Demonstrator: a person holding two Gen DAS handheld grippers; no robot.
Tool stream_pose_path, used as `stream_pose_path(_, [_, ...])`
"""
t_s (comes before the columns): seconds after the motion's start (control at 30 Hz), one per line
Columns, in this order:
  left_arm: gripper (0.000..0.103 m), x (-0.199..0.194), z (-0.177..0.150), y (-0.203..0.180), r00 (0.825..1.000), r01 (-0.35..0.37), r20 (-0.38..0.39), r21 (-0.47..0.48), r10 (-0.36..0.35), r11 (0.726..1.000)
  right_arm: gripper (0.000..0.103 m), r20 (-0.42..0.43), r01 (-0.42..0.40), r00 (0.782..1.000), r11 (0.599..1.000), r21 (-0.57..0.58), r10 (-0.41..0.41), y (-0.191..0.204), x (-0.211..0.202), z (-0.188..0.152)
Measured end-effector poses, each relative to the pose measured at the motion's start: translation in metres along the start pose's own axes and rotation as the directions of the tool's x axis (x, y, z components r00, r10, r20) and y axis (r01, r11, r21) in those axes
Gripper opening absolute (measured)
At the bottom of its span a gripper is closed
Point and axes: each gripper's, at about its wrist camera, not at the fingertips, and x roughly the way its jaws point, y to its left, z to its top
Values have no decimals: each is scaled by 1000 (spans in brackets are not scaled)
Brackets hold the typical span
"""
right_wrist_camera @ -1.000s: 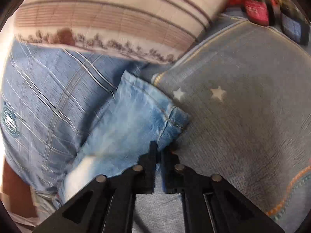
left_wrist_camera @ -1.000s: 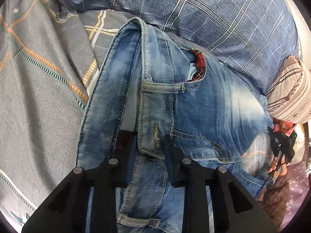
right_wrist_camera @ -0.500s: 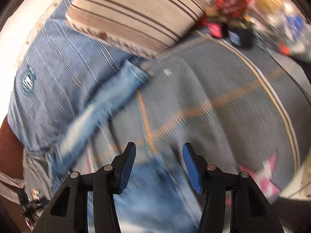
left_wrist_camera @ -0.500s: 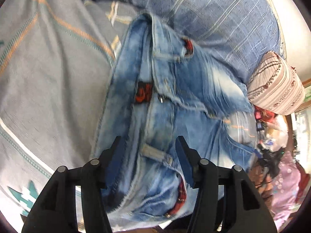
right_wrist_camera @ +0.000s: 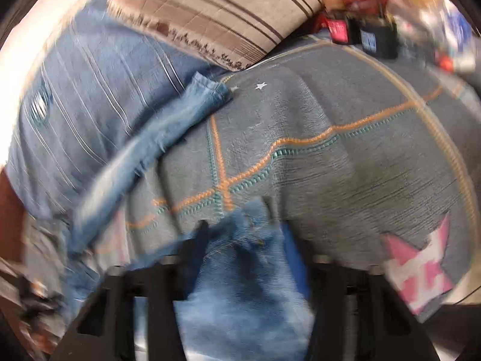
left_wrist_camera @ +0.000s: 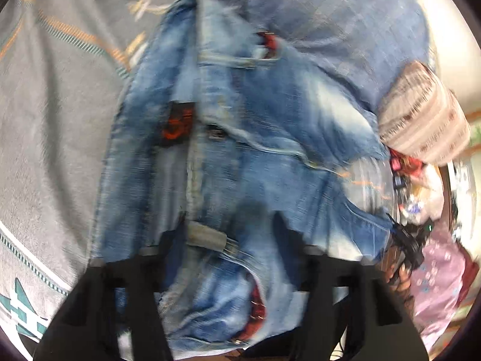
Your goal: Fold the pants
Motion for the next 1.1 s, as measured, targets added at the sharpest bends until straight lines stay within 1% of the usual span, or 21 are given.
stream_pose_path(0.03, [19, -5, -5, -8, 1000, -14, 14, 28, 14, 1000, 16, -3, 48, 999, 998, -49, -48, 5, -1, -1])
stream_pose_path(0.07, [16, -10, -8, -12, 999, -18, 27, 44, 17, 999, 6, 7, 66, 998, 995, -71, -66, 8, -4, -1])
stream_pose_path(0.1, [12, -14, -12, -15, 999, -19, 40, 56, 17, 998, 6, 19, 67, 998, 995, -70, -66, 10, -12, 1])
stream_pose_path(0.23, [10, -19, -17, -12, 991, -123, 69, 67, 118, 990, 0, 115, -4, 993, 999, -41, 9, 5, -53, 11])
stream_pose_path(0.3, [10, -15, -17, -5, 989, -136, 57, 41, 134, 990, 0, 100, -15, 995, 1000, -4, 15, -4, -54, 13])
stream_pose_path(0.4, [10, -16, -17, 5, 994, -97, 50, 11, 97, 995, 9, 71, -9, 997, 998, 66, 5, -22, -50, 4])
stream_pose_path(0.43, [10, -17, -18, 6, 996, -77, 43, 8, 77, 997, 17, 57, -10, 998, 996, 93, 5, -28, -49, -3])
stream_pose_path(0.47, [10, -18, -18, 6, 997, -69, 38, 14, 69, 997, 34, 44, -4, 999, 993, 122, -2, -33, -50, -12])
stream_pose_path(0.5, [10, -18, -19, 5, 997, -69, 37, 22, 68, 997, 41, 39, 5, 999, 990, 144, -10, -37, -51, -21])
stream_pose_path(0.53, [10, -19, -20, 5, 997, -67, 34, 30, 66, 997, 46, 45, 12, 999, 986, 166, -20, -41, -55, -33])
stream_pose_path(0.6, [10, -18, -21, 5, 998, -55, 24, 43, 54, 998, 47, 71, 24, 997, 976, 215, -40, -46, -65, -59])
stream_pose_path(0.67, [16, -18, -22, 6, 999, -37, 24, 48, 36, 998, 51, 104, 35, 993, 962, 271, -65, -50, -75, -87])
stream_pose_path(0.73, [34, -16, -21, 7, 1000, -3, 11, 41, 3, 999, 54, 102, 41, 992, 949, 312, -76, -53, -76, -106])
stream_pose_path(0.77, [49, -14, -22, 6, 1000, 17, -1, 36, -17, 999, 54, 96, 36, 993, 947, 318, -69, -52, -72, -110])
stream_pose_path(0.8, [55, -12, -24, 6, 999, 37, -15, 31, -36, 999, 54, 88, 43, 993, 946, 322, -76, -51, -68, -112])
stream_pose_path(0.87, [55, -9, -26, 2, 999, 27, -18, 39, -27, 999, 54, 60, 62, 994, 940, 336, -87, -48, -56, -112])
stream_pose_path(0.9, [54, -9, -27, -1, 1000, 18, -14, 50, -18, 999, 54, 59, 77, 993, 938, 337, -103, -45, -53, -111])
stream_pose_path(0.93, [51, -12, -28, -3, 1000, 12, -6, 59, -12, 998, 25, 91, 74, 990, 944, 321, -109, -39, -56, -108])
stream_pose_path(0.97, [48, -15, -29, -4, 1000, 5, 2, 66, -5, 998, 10, 124, 52, 988, 958, 280, -90, -32, -63, -103])
stream_pose_path(1.03, [43, -16, -30, -5, 1000, -28, 8, 82, 28, 996, 10, 222, 48, 970, 977, 208, -95, -15, -92, -96])
stream_pose_path(1.1, [43, -10, -31, -1, 998, -65, -3, 80, 65, 995, 9, 316, 114, 936, 982, 151, -157, -2, -125, -96])
